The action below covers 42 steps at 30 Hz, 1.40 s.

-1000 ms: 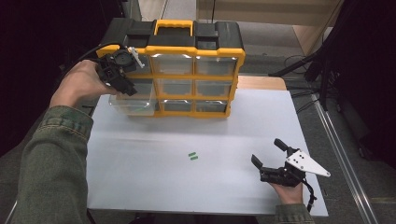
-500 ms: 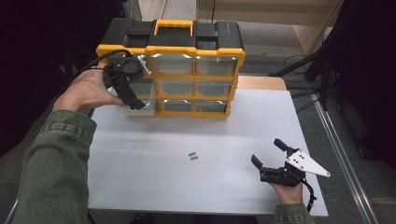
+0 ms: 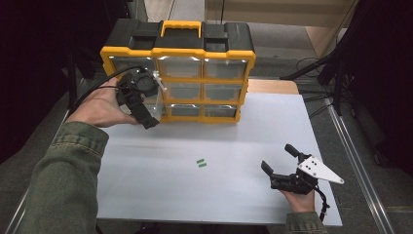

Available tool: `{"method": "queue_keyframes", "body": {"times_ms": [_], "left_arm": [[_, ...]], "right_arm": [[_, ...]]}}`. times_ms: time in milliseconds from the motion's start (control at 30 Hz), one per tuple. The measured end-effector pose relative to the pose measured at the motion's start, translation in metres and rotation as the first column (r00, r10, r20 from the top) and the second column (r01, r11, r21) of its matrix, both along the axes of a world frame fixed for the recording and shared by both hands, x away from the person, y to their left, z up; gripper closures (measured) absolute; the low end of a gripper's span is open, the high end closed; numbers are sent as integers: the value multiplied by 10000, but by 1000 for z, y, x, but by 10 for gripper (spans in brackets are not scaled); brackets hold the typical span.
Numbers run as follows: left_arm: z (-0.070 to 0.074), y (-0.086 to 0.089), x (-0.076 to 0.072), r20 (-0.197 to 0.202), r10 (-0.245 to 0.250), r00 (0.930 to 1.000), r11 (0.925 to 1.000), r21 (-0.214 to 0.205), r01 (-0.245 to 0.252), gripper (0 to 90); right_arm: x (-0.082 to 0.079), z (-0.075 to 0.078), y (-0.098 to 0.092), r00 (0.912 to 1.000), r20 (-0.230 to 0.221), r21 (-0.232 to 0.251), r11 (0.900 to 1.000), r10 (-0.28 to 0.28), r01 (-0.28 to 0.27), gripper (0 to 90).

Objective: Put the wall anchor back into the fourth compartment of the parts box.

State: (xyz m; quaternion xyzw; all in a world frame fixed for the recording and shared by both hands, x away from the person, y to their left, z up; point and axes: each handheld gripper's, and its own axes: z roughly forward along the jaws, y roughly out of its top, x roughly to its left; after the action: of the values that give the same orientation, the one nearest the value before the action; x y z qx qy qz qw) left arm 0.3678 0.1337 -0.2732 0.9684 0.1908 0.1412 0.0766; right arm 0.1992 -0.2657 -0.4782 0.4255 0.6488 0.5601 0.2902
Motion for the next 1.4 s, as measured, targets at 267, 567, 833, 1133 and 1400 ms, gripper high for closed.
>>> {"method": "queue_keyframes", "body": {"times_ms": [267, 567, 833, 1133, 1400], "left_arm": [[-18, -27, -14, -100, -400, 9991, 9992, 11, 400, 0], [-52, -62, -22, -454, -833, 9955, 9964, 144, 840, 0], [-81, -77, -22, -589, -851, 9946, 9963, 103, 858, 0], [-112, -85, -21, -418, -632, 9971, 9969, 432, 650, 0], [-135, -95, -22, -336, -794, 9963, 9953, 530, 811, 0]], "right_arm": [[1, 0, 1, 10000, 13, 29, 10000, 47, -47, 0], [1, 1, 1, 10000, 72, 9, 10000, 49, -49, 0], [1, 1, 2, 10000, 96, -7, 10000, -4, 4, 0], [1, 1, 3, 10000, 68, -104, 9999, 43, -43, 0], [1, 1, 4, 10000, 56, -156, 9999, 25, -24, 0]]}}
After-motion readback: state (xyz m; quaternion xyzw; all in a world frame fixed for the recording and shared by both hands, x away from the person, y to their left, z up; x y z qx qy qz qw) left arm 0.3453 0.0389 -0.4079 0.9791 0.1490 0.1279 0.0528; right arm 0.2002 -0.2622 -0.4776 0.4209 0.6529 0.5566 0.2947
